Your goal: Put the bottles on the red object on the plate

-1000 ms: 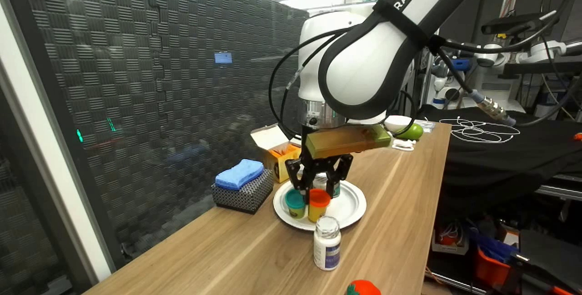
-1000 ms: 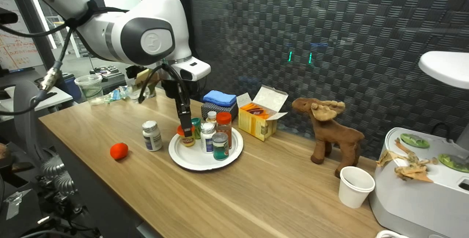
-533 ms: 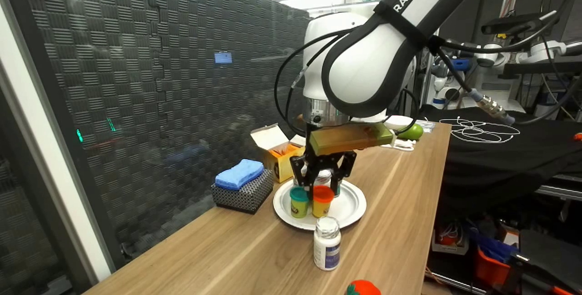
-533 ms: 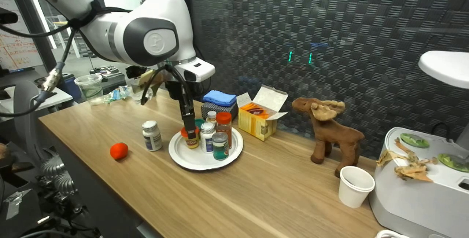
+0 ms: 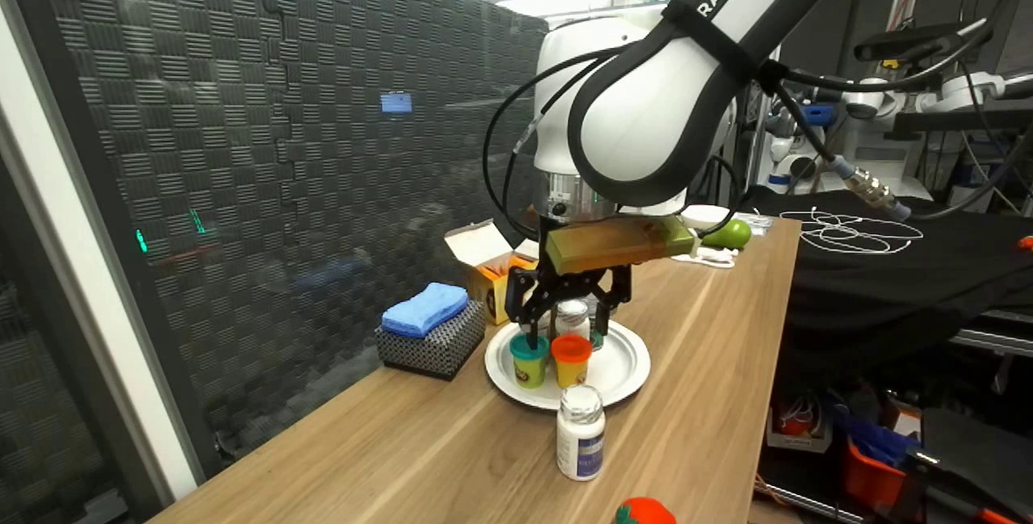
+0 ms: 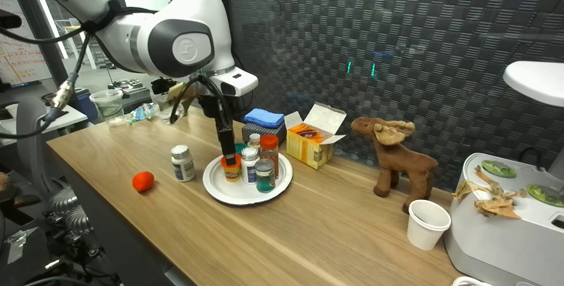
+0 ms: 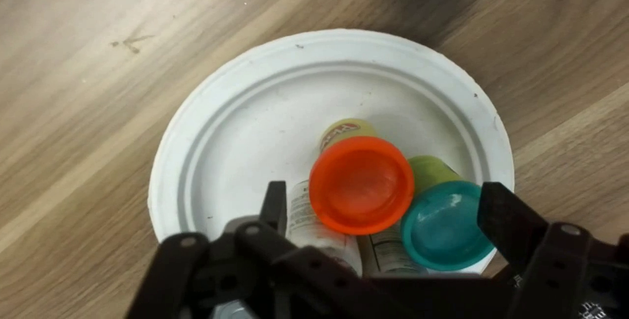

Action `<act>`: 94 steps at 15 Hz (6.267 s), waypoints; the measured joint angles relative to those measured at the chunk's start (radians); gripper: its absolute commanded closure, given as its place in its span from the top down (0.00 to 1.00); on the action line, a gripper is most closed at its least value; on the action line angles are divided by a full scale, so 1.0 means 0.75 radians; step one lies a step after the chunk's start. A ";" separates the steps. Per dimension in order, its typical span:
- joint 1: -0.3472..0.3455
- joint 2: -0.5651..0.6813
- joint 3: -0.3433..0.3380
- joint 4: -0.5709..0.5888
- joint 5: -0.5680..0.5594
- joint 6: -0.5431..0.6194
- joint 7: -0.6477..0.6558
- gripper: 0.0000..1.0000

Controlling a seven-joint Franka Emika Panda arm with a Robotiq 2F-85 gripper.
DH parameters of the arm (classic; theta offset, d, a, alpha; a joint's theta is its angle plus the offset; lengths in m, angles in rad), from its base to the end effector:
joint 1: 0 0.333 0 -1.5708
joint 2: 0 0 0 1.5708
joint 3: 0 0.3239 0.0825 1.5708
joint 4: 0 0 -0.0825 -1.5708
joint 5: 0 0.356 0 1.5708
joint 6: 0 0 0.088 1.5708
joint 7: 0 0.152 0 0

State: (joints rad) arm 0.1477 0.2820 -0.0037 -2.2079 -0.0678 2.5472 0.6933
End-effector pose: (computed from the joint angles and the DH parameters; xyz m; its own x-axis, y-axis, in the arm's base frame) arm 0.5419 0.0777 0.2415 0.8782 -0.4731 0.0700 -0.4741 -0.8805 -0.0034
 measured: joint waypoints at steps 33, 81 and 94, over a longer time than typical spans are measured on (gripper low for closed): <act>0.132 0.000 0.146 0.063 -0.071 -0.352 -0.120 1.00; -0.093 -0.249 0.026 -0.168 -0.039 -0.243 0.272 0.24; -0.124 -0.083 -0.022 -0.004 0.038 -0.218 0.270 0.24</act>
State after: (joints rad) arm 0.0551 0.2201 -0.0202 -2.2111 -0.0391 2.3835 0.8958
